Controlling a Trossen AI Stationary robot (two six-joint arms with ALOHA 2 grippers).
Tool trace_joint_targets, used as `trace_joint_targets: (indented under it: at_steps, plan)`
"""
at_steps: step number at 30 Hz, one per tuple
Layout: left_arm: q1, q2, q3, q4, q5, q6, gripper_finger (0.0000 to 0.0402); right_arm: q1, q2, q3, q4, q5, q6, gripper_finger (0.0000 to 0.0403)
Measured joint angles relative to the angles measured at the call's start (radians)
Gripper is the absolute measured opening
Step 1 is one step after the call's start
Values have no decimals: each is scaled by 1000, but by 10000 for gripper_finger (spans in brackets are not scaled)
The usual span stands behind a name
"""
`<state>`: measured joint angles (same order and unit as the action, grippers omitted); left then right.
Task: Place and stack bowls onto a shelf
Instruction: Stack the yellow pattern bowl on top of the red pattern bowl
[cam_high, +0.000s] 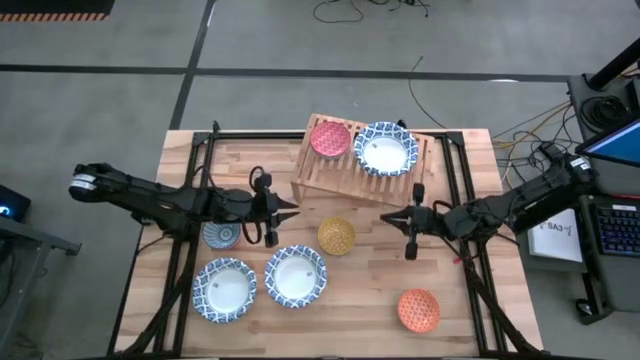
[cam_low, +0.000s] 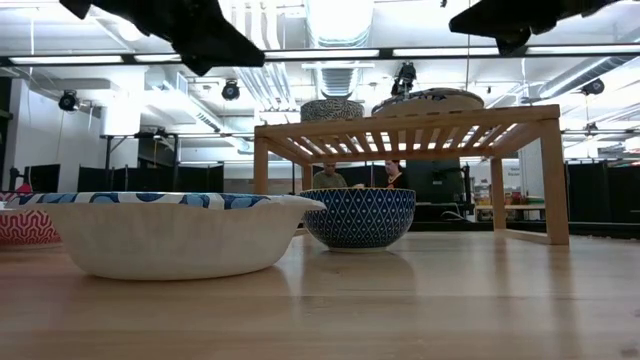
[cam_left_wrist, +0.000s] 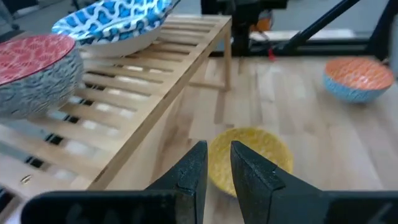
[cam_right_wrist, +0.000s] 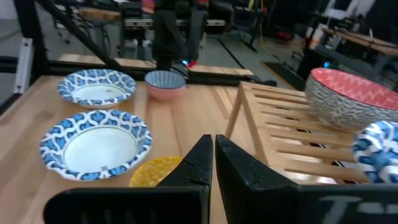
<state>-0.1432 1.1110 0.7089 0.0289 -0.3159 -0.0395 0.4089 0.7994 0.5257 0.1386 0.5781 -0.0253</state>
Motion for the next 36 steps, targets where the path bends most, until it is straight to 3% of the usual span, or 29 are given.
trace_joint_targets:
  at_steps: [5,11,15,20,29,36]
  plan:
    - [-1,23,-3,94,80,-12,46,37,0,-61,84,0,-21,9]
    - [-10,158,81,95,153,-49,40,66,-35,-70,109,-3,-102,9]
    - [-22,267,173,-1,178,-50,40,67,-95,-70,117,-12,-165,9]
    - [-25,371,270,-161,179,-66,39,67,-193,-92,-9,-78,-115,9]
    - [-46,525,410,-250,237,-103,43,67,-352,-164,-1,-89,-157,9]
    - [-61,679,567,-380,209,-100,93,67,-452,-208,-1,-97,-168,9]
